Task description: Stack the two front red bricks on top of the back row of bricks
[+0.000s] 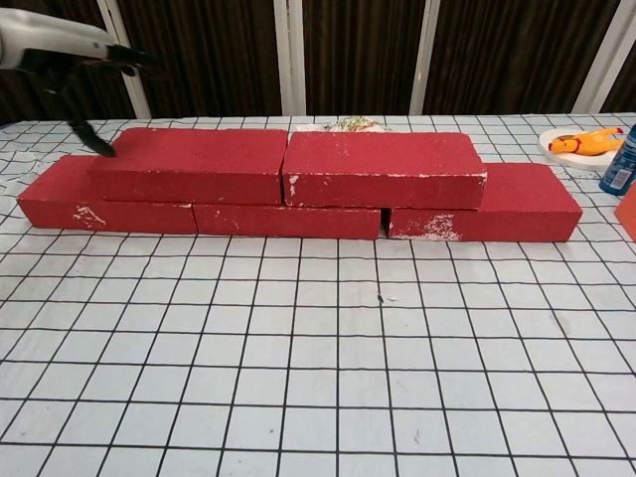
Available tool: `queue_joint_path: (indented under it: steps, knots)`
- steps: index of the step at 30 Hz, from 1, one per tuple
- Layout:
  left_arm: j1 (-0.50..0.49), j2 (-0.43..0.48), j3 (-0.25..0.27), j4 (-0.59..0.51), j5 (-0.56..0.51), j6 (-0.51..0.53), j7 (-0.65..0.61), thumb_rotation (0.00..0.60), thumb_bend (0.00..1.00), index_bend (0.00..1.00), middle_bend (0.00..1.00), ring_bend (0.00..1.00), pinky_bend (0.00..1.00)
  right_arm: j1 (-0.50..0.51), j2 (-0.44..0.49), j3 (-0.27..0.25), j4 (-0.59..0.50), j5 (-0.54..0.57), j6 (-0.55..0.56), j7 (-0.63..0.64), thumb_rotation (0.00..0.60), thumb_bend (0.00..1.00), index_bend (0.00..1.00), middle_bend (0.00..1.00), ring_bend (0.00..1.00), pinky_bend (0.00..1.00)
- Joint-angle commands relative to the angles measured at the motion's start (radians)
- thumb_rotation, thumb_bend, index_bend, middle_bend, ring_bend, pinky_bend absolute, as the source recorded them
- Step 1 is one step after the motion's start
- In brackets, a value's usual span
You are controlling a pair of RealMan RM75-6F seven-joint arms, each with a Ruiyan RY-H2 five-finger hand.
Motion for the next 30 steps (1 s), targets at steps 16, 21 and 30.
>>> queue_joint_path:
  steps: [16,21,30]
  knots:
    - [0.187,0.056,0.048,0.041,0.153,0.068,-0.104,0.600,0.00,0.14,0.01,0.00,0.00,0.003,0.001,-0.008,-0.005,-0.008,-0.007,0.004,0.600,0.18,0.02,0.00,0.00,0.00]
    - [0.188,0.032,0.043,0.060,0.141,0.052,-0.083,0.600,0.00,0.16,0.01,0.00,0.00,0.003,0.004,-0.008,-0.005,-0.006,-0.009,0.007,0.600,0.18,0.02,0.00,0.00,0.00]
    - [0.179,-0.010,0.046,0.084,0.105,0.023,-0.017,0.600,0.00,0.14,0.02,0.00,0.00,0.007,0.004,-0.007,-0.002,-0.001,-0.016,0.008,0.600,0.18,0.02,0.00,0.00,0.00]
